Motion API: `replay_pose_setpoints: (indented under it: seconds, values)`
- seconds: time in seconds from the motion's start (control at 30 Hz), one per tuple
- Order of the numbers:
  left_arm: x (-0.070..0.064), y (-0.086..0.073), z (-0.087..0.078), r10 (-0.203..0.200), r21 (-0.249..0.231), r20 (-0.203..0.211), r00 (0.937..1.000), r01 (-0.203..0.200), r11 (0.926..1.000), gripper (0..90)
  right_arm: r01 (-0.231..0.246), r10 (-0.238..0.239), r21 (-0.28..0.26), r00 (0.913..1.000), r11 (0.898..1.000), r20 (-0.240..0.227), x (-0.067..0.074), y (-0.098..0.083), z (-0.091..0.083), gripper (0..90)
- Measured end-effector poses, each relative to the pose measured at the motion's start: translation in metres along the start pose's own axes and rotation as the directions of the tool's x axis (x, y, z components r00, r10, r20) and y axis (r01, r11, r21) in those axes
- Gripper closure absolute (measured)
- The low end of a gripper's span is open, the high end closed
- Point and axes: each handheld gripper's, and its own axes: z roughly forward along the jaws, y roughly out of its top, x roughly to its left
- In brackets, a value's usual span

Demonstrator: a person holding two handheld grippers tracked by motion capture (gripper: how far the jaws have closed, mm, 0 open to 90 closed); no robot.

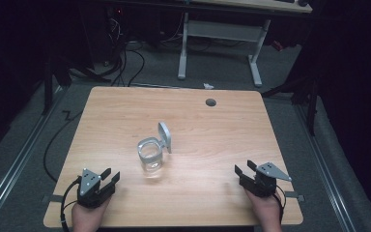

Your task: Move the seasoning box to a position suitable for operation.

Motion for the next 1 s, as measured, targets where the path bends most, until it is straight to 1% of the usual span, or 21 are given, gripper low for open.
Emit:
replay_pose_setpoints:
  seconds: [0.03,0.07,0.1,0.17,0.2,0.23,0.4,0.47,0.53,0.6,0.67,0.73,0.8,0.87,0.9,0.93,0.97,1.0]
  values:
    - [-0.001,-0.001,0.0,0.004,0.0,0.001,1.0,-0.004,1.0,59.9,-0.008,0.008,0.002,1.0,1.0,-0.003,-0.002,-0.001,0.0,44.1]
    - [-0.002,-0.001,0.001,0.01,0.007,0.001,0.9999,-0.01,0.9999,59.5,-0.018,0.018,0.018,0.9998,1.0,-0.011,-0.004,-0.003,0.0,44.0]
    - [-0.003,-0.001,0.002,0.014,0.007,0.004,0.9999,-0.014,0.9999,58.9,-0.013,0.013,0.026,0.9998,1.0,-0.012,-0.004,-0.005,0.001,44.0]
    - [-0.004,-0.001,0.005,0.007,0.005,0.01,0.9999,-0.008,1.0,58.0,-0.004,0.004,0.038,1.0,0.999,0.003,-0.004,-0.007,0.0,43.6]
    - [-0.004,-0.001,0.006,0.004,0.008,0.01,0.9999,-0.004,1.0,58.0,0.008,-0.008,0.038,0.9999,0.999,0.012,-0.003,-0.008,-0.001,43.1]
    - [-0.004,-0.001,0.009,0.003,0.014,0.011,0.9999,-0.003,0.9999,58.6,0.012,-0.013,0.038,0.9999,0.999,0.01,-0.003,-0.008,-0.002,43.2]
    - [-0.006,-0.004,0.013,0.013,0.025,0.021,0.9997,-0.014,0.9996,63.7,0.007,-0.007,0.042,0.9998,0.999,0.018,-0.002,-0.012,-0.005,51.9]
    - [-0.007,-0.005,0.013,0.02,0.024,0.021,0.9996,-0.02,0.9995,64.4,0.002,-0.003,0.033,0.9997,0.999,0.024,-0.001,-0.013,-0.006,54.2]
    - [-0.007,-0.005,0.013,0.028,0.022,0.016,0.9995,-0.029,0.9993,65.2,0.0,-0.001,0.028,0.9997,1.0,0.023,-0.001,-0.012,-0.006,54.7]
    - [-0.007,-0.005,0.013,0.022,0.015,0.01,0.9997,-0.022,0.9996,67.7,0.011,-0.011,0.021,0.9997,1.0,0.024,-0.001,-0.012,-0.005,55.7]
    - [-0.007,-0.005,0.014,0.014,0.01,0.0,0.9999,-0.014,0.9998,70.5,0.011,-0.012,0.024,0.9997,1.0,0.022,0.0,-0.013,-0.004,55.7]
    - [-0.007,-0.004,0.016,-0.001,0.006,-0.011,0.9999,0.001,1.0,73.3,0.023,-0.023,0.026,0.9995,0.999,0.019,0.001,-0.015,-0.003,55.7]
    - [-0.008,-0.006,0.018,0.015,0.011,-0.018,0.9997,-0.015,0.9998,75.9,0.037,-0.038,0.027,0.9991,0.999,0.017,0.001,-0.016,-0.003,55.8]
    - [-0.009,-0.008,0.02,0.03,0.021,-0.01,0.9995,-0.03,0.9993,78.1,0.046,-0.047,0.026,0.9988,0.999,0.016,0.001,-0.016,-0.004,56.2]
    - [-0.011,-0.01,0.022,0.055,0.031,-0.005,0.9985,-0.054,0.998,78.4,0.047,-0.047,0.025,0.9988,0.999,0.016,0.0,-0.016,-0.005,56.2]
    - [-0.012,-0.012,0.024,0.068,0.038,-0.006,0.9977,-0.067,0.997,79.8,0.05,-0.05,0.018,0.9986,0.999,0.017,-0.001,-0.016,-0.005,56.2]
    - [-0.013,-0.012,0.028,0.069,0.047,-0.007,0.9976,-0.069,0.9965,82.2,0.044,-0.044,0.018,0.9989,0.999,0.015,-0.001,-0.016,-0.006,56.1]
    - [-0.014,-0.012,0.03,0.069,0.054,-0.007,0.9976,-0.068,0.9962,87.4,0.038,-0.038,0.015,0.9992,0.999,0.014,-0.002,-0.016,-0.007,56.0]
